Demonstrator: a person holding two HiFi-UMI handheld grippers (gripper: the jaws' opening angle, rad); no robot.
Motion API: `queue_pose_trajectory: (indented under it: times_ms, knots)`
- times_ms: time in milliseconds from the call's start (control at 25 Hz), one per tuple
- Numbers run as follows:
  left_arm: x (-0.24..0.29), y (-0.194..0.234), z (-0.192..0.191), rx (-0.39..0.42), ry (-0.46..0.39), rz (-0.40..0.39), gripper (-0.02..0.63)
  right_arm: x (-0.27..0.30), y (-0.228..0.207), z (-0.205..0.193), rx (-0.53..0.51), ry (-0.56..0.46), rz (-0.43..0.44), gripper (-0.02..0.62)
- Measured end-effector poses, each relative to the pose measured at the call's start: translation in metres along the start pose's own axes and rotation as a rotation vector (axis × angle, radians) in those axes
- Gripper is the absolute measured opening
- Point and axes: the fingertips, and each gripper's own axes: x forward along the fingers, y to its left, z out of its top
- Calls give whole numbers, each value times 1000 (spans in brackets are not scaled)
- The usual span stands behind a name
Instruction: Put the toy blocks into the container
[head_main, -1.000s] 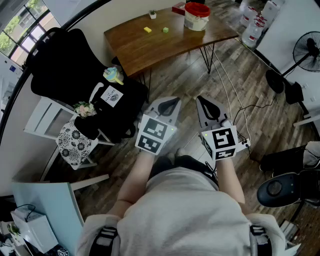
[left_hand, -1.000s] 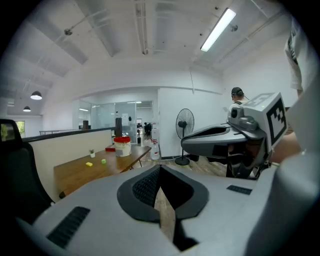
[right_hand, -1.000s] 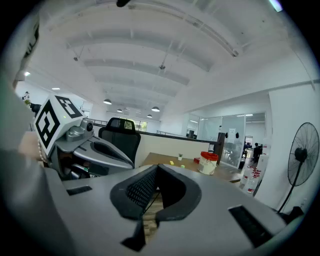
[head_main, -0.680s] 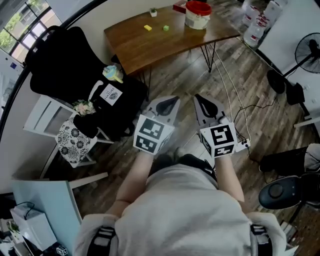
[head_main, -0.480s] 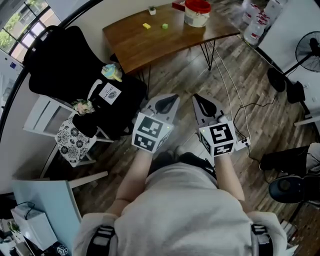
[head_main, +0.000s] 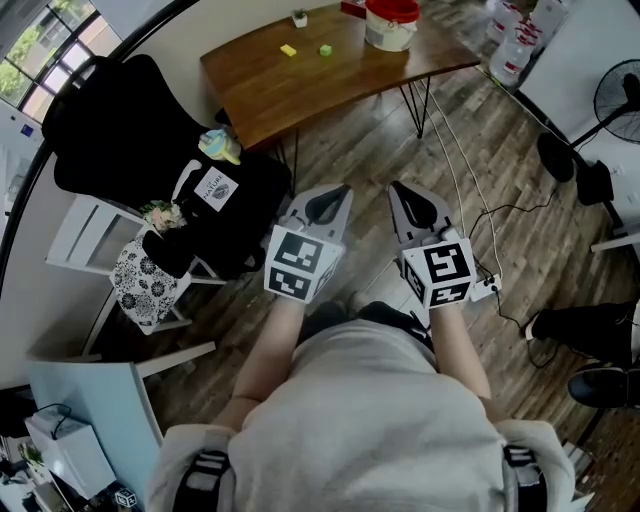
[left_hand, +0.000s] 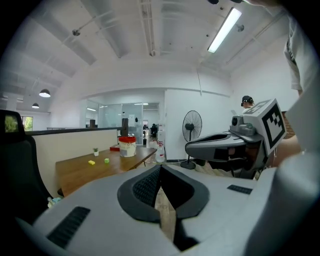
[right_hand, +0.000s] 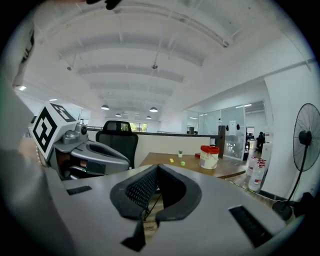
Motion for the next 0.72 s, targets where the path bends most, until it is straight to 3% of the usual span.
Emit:
queue_pose_trajectory:
  times_ms: [120, 200, 280, 400, 480, 720]
  knots:
    - [9, 2, -2, -15, 17, 14, 21, 2, -10, -2, -2, -1, 8, 25]
    - [15, 2, -1, -18, 21, 16, 116, 4, -15, -4, 2, 1, 24, 96]
    - [19, 2, 0, -21, 20, 26, 133, 6, -21, -6, 10, -3, 26, 133]
    - [25, 1, -3, -38, 25, 40, 230, 9, -31, -12, 22, -1, 28, 232]
    - [28, 1, -7, -51, 36, 54, 259, 10, -35, -18, 34, 8, 34, 280]
    - [39, 7, -14, -78, 60, 73, 291, 17, -45, -33, 58, 36, 53, 301]
